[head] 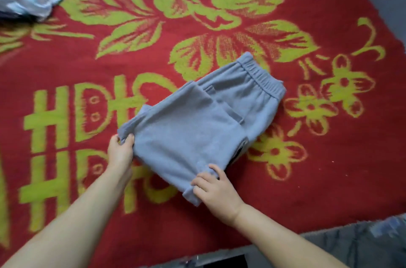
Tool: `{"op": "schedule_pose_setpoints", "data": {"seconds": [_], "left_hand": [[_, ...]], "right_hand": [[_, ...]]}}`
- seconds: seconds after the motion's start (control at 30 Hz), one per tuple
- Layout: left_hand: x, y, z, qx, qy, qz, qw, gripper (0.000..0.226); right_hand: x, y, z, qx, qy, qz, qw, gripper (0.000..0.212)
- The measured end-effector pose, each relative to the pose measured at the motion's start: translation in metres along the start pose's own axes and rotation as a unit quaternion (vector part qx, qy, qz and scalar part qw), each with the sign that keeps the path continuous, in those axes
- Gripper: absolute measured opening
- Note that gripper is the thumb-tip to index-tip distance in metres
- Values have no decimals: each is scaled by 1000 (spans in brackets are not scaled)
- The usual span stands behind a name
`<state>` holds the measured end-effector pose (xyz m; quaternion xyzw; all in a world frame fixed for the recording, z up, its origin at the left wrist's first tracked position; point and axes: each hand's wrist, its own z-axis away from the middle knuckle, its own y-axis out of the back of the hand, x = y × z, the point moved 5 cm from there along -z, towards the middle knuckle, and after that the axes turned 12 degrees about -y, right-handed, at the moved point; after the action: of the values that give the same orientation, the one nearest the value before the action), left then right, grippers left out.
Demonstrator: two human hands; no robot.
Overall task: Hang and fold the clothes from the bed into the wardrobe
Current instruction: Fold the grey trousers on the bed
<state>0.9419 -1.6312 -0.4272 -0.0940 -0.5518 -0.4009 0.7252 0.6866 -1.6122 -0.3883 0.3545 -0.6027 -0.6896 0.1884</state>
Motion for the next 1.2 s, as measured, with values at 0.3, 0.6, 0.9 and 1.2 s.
{"op": "schedule_pose_setpoints", "data": {"seconds": [0.3,0.6,0.9,1.2], "left_hand": [[-43,86,-3,-157,-68,-256,951,19],[-21,79,-16,-257,-240,-314,882,16],[-25,82,-20,-275,-348,-443,779,49],[-33,33,12,-411,-571,-585,403,81]], "right_hand": [[-21,-11,31,81,-531,-285,794,13],[-48,-44,54,92,-731,-381,559,12],[-50,-30,52,63,-641,-211,735,53],[-72,-60,15,-195,-433,78,877,97]]}}
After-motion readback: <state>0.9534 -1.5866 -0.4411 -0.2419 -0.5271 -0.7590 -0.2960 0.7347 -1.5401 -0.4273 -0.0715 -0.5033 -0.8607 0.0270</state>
